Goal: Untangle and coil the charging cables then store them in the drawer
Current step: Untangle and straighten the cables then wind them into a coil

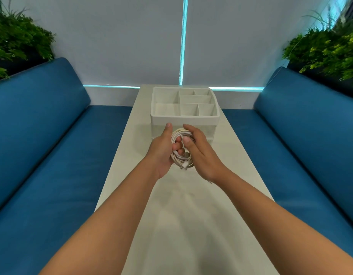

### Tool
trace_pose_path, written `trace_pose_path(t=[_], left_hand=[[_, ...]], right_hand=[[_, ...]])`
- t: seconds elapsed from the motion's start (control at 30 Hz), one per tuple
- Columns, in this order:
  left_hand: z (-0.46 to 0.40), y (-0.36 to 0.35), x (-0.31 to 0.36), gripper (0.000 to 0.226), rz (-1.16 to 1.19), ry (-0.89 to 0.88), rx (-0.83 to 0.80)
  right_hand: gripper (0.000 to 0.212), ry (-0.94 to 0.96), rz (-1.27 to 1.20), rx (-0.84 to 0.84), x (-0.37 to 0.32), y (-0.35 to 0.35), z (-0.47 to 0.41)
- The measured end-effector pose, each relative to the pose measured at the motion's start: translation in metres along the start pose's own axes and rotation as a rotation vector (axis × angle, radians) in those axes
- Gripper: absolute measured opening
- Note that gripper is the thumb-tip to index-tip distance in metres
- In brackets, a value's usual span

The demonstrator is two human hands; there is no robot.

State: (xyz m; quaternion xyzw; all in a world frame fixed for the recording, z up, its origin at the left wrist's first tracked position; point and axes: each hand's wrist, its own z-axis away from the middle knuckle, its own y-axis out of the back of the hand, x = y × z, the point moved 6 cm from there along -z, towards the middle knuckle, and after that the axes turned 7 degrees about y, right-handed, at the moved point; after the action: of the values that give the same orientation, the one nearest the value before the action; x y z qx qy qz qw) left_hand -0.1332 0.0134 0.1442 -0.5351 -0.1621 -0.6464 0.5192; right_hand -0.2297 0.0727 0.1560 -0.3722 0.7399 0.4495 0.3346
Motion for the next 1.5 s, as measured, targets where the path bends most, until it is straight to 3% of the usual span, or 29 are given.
trace_pose_path(t=[0.33,0.47,0.57,0.67,0.77,0.83,0.93,1.03,1.1,1.17,1.27,1.33,1.5], left_hand=[[0.012,-0.003,0.001,0.050,0.150,-0.025,-0.083],[0.017,0.007,0.004,0.057,-0.267,-0.163,0.094],[0.022,0.006,-0.003,0.052,-0.478,-0.296,0.106],[0.030,-0.005,-0.018,0.035,-0.667,-0.417,-0.010],[0.029,-0.010,-0.035,0.031,-1.000,-0.568,-0.055],[0.028,-0.006,-0.043,0.026,-1.067,-0.674,-0.069],[0.032,0.001,-0.048,0.024,-1.019,-0.837,-0.048],[0.039,0.017,-0.045,0.016,-0.815,-0.967,0.161],[0.038,0.033,-0.048,0.013,-0.657,-0.851,0.373],[0.026,0.045,-0.061,0.035,-0.514,-0.496,0.435],[0.006,0.040,-0.089,0.037,-0.239,-0.026,0.148],[0.005,0.033,-0.095,0.034,-0.112,0.063,0.014],[0.001,0.038,-0.103,0.026,-0.097,0.073,0.074]], right_hand=[[0.049,0.062,0.195,-0.022,-0.005,-0.006,-0.003],[0.046,-0.049,0.301,0.065,0.007,0.000,0.000],[0.035,-0.380,-0.152,0.135,0.016,-0.005,0.010],[0.058,-0.613,-0.597,0.084,0.018,-0.022,0.020],[0.044,-0.641,-0.723,0.148,0.024,-0.025,0.026],[0.027,-0.635,-0.782,0.227,0.031,-0.027,0.030],[0.027,-0.610,-0.862,0.334,0.042,-0.030,0.039],[0.031,-0.587,-0.857,0.414,0.047,-0.032,0.046],[0.034,-0.563,-0.862,0.444,0.048,-0.033,0.048],[0.038,-0.562,-0.892,0.465,0.052,-0.035,0.052],[0.040,-0.543,-0.917,0.433,0.053,-0.041,0.058],[0.041,-0.528,-0.867,0.382,0.054,-0.047,0.062],[0.037,-0.529,-0.474,0.294,0.064,-0.048,0.069]])
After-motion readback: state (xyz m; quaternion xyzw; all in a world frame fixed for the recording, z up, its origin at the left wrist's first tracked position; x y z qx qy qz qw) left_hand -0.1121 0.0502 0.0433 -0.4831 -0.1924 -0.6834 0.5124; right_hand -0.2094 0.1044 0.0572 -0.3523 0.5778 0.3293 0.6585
